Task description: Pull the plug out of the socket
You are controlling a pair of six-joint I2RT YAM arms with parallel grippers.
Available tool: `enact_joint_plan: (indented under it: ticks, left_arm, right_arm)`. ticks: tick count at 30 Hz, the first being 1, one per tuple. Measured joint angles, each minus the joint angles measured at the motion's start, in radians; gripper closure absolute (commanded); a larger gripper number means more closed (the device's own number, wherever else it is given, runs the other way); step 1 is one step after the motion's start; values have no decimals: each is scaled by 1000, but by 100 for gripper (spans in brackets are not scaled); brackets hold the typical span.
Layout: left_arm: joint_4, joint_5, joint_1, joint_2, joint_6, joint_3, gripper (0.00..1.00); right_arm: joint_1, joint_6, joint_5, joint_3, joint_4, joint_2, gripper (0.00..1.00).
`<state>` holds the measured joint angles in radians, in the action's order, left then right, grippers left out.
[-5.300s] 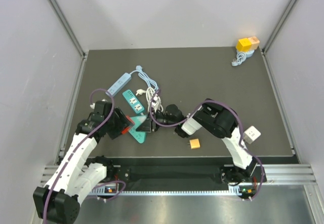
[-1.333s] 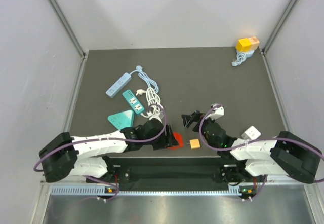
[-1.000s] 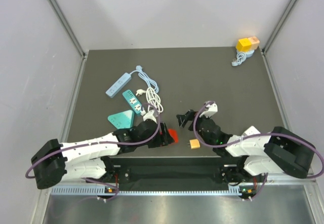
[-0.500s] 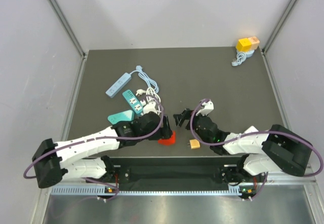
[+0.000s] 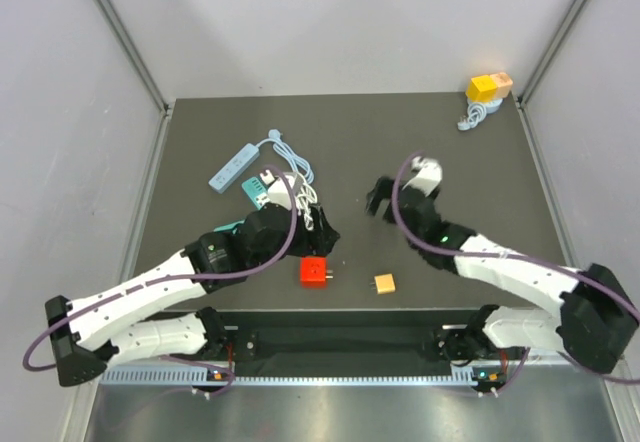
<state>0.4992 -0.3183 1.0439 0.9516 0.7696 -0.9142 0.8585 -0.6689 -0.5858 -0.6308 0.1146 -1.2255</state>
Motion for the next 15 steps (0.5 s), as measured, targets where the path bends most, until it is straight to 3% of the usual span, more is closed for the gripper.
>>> enact_joint_plan:
  ticks: [4, 8, 15]
  left_arm:
    - [-68, 15, 0, 51, -56, -21, 18]
    - [-157, -2, -4, 153, -146, -78, 19]
    - [-439, 71, -122, 343, -316, -160, 20]
  right_arm:
    - [-241, 52, 60, -80, -127, 89, 0]
    - [-497, 107, 140, -146, -203, 71, 0]
    - [-771, 145, 228, -434, -269, -230, 2]
